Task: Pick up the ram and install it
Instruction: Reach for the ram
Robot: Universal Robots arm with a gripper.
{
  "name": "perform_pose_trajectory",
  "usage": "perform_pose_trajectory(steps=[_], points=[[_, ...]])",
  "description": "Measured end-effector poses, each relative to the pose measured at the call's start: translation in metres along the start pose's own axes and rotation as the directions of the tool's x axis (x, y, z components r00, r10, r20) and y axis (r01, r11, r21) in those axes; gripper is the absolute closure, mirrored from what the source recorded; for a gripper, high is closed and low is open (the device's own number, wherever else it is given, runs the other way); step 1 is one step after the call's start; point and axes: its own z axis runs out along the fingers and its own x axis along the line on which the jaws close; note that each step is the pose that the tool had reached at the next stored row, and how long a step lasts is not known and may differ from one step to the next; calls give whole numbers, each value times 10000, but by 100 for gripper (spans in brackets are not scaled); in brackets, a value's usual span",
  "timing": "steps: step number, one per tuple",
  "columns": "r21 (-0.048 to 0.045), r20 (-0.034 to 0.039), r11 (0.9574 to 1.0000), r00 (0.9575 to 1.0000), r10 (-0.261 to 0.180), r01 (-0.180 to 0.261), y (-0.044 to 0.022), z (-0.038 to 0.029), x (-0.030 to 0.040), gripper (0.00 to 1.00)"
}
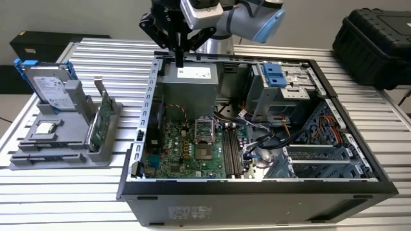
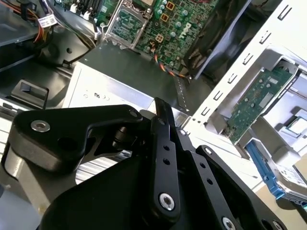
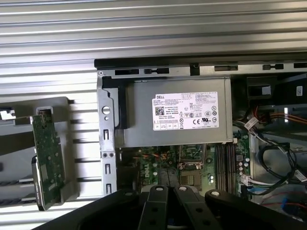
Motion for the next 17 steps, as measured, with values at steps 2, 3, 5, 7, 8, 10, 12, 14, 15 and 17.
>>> perform_pose_trajectory(steps=[2, 3, 5, 7, 8, 10, 12, 14, 15, 17], points=[[0, 0, 10000, 10000, -2, 2, -2, -1, 24, 100], [0, 0, 10000, 10000, -3, 3, -3, -1, 38, 100], [-1, 0, 10000, 10000, -5, 5, -6, -1, 67, 100], [0, 0, 10000, 10000, -8, 8, -9, -2, 98, 100], [0, -1, 10000, 10000, -9, 9, -11, -3, 113, 100], [0, -1, 10000, 10000, -10, 10, -14, -3, 146, 100], [0, -1, 10000, 10000, -10, 10, -18, -4, 179, 100], [0, 0, 10000, 10000, -11, 11, -22, -5, 217, 100], [0, -1, 10000, 10000, -11, 11, -25, -6, 236, 100], [0, -1, 10000, 10000, -13, 13, -30, -7, 277, 100]])
